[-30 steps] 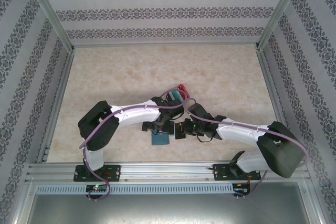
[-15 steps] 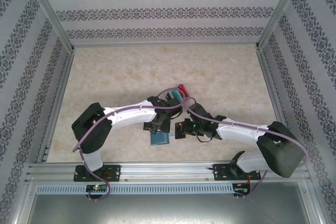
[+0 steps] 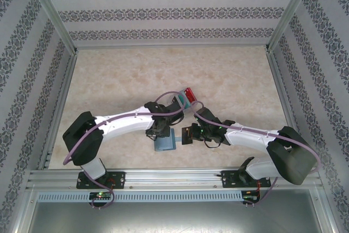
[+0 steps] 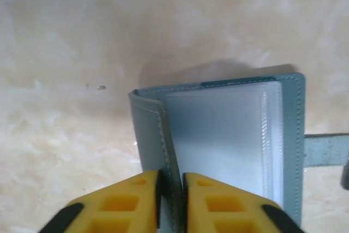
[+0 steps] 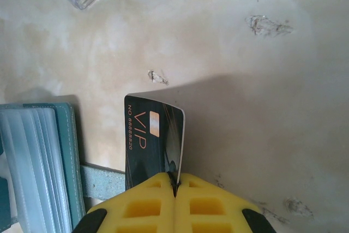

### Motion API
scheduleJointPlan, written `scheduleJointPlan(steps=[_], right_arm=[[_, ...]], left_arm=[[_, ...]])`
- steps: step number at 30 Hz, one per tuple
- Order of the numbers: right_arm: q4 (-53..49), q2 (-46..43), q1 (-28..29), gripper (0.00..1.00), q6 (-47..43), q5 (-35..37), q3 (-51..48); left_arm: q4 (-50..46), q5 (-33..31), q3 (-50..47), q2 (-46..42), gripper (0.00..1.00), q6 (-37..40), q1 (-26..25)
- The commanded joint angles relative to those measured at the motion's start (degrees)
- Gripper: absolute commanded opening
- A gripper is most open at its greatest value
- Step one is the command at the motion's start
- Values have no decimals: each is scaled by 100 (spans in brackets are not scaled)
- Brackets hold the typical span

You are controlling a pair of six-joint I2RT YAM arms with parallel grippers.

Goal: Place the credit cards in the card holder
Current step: Open the card holder at the center of the table.

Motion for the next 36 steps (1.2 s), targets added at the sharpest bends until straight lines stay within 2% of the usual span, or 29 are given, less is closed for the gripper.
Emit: scheduleJointPlan(steps=[1,3,7,12,15,20,25,29,32,36], right_arm=[[-733,220,-102,0,32,594,-112],[-733,228,-115,0,33,597,-90],[-787,203,-126,0,-29,592,-21],[-949,-9,-233,0,-109,627,62],[-1086,-204,-332,0,-171,655,76],[-1315,-542,-713,0,-345,633,-65],[-1703,-1022,-1116,0,-654,608,-120],[-1728,-1599,-1373,0,-909,327,-148],[-1767,-2061,-1383,0,-899,353,-122],[-1430,-2441,-1380,0,-975,47,-139]], left_arm=[[-350,-130,-243,-216,10,-117,38],[-262,-34,-365,-374,0,-124,90],[375,293,-890,-889,0,-82,281],[1955,1043,-1662,-1753,0,172,406],[2571,1197,-1914,-1952,0,111,410],[3514,1497,-2110,-1755,0,64,412],[4068,1720,-1939,-1355,0,161,413],[4129,1800,-1664,-1108,0,286,411],[3866,1651,-1500,-949,0,294,410],[3957,1778,-1492,-808,0,273,410]])
